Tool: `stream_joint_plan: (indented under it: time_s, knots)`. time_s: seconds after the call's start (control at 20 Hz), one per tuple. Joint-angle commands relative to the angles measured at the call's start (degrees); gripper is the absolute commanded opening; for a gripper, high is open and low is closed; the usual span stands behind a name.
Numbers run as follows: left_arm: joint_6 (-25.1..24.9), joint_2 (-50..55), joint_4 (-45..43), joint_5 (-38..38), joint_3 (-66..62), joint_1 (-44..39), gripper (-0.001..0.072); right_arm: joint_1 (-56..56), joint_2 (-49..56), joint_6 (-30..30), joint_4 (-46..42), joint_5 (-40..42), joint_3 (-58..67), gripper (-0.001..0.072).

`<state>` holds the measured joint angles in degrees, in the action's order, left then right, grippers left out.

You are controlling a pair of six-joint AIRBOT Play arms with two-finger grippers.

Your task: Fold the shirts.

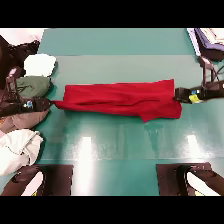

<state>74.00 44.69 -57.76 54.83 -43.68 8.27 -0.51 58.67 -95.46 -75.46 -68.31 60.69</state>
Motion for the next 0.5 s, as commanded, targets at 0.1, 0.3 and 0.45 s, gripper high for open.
stream_joint_plan:
  time_s: [0.1,0.3,0.45]
  knots:
    - [-0.11,4.39,2.54,-17.42,-0.24,0.07,0.0029,0.04,12.81,0.61,-1.25,6.84,10.05,0.0014]
    - [-0.74,11.74,4.83,-22.45,-1.57,0.04,0.0029,0.04,20.41,0.61,-1.22,10.27,16.79,0.0014]
    - [-1.51,18.99,4.87,-22.88,-5.7,0.07,0.003,0.04,24.87,0.59,-1.22,12.59,20.83,0.0014]
